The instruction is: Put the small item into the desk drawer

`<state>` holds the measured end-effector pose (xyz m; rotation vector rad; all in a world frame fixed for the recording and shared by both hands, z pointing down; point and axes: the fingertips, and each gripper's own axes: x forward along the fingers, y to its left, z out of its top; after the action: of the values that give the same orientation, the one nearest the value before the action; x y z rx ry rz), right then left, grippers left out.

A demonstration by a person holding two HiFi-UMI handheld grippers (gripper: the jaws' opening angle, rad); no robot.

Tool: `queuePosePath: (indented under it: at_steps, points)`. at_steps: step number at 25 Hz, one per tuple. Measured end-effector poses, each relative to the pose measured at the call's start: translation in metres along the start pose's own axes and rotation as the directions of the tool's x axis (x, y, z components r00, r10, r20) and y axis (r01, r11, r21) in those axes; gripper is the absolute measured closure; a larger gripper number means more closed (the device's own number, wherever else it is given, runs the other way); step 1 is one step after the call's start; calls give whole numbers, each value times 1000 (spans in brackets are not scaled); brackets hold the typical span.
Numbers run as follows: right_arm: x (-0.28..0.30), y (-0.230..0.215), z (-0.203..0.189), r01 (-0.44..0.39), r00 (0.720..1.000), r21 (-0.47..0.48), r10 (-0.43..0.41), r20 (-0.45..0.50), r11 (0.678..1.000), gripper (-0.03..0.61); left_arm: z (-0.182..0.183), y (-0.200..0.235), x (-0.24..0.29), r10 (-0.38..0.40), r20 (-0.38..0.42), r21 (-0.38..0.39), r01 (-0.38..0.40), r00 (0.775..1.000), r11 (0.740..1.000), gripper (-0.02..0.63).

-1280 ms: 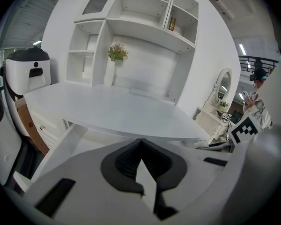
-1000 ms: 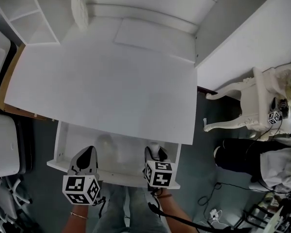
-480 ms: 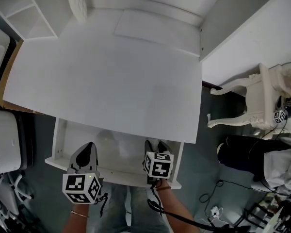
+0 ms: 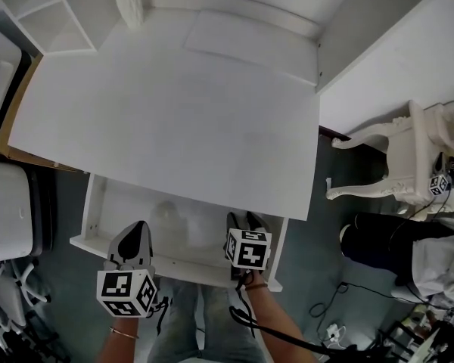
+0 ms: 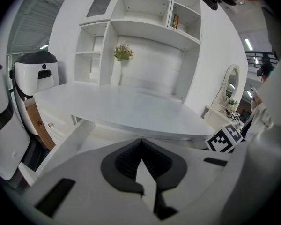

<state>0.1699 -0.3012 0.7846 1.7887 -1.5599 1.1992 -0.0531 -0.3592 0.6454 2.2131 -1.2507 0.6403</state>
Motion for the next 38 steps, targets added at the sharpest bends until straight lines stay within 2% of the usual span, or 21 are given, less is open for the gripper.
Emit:
queuePosePath:
  at_steps: [10,17,22,26,30,35,38]
  points:
    - [-16,1,9,-2,1000,7,2,20,1000,379,0,-3,-18,5,21,-11,-5,1000,1000,620]
    - [-52,4,16,-8,999,10,7,45,1000,379,19,-16,-35,-17,53,11,17,998,1000,621]
    - [-93,9,26,21,995,-6,-21,98,1000,404,36,-25,-51,-45,89,30,43,995,999,621]
    - [-130,12,39,42,987,-12,-40,158,999,470,46,-32,-62,-70,106,31,67,992,997,621]
    - [-173,13,59,89,964,0,-86,252,996,538,60,-42,-73,-106,137,29,103,985,994,621]
    - [-228,12,83,146,918,31,-147,369,989,563,86,-61,-84,-176,181,53,169,968,984,621]
    - [-264,9,95,185,879,42,-185,440,982,571,107,-78,-92,-229,220,74,218,948,973,620]
